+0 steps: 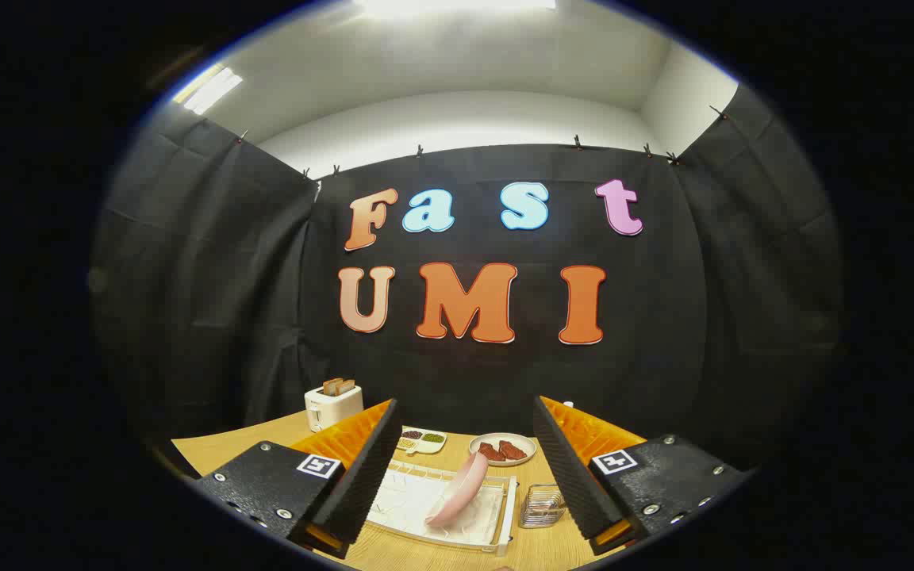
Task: Take the plate from the dish rack, then take the spoon from the basket and place it into the plate.
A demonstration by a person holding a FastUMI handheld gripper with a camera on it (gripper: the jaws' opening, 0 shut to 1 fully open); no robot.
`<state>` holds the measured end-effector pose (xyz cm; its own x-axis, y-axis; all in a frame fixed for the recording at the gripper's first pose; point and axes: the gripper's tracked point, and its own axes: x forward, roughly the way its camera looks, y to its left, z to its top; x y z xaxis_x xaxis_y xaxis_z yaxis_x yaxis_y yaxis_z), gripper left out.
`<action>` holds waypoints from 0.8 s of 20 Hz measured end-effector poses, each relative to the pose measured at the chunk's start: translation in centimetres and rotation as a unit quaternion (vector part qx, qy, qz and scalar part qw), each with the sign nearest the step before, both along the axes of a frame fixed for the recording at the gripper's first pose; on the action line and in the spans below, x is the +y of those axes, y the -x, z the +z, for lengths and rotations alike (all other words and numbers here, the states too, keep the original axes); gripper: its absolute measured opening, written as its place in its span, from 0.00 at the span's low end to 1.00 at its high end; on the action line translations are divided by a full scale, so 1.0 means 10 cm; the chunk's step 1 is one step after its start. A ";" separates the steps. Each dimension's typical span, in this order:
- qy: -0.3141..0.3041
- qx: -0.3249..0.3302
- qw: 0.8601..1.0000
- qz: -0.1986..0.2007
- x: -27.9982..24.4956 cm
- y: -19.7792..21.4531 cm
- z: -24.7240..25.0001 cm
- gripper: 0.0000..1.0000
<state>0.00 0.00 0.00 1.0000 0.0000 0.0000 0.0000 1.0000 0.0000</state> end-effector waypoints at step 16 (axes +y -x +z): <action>0.007 -0.023 1.000 0.015 0.12 0.05 0.04 0.99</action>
<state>-0.45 1.17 0.37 0.9985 0.0302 0.0456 -0.0295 0.9995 -0.0141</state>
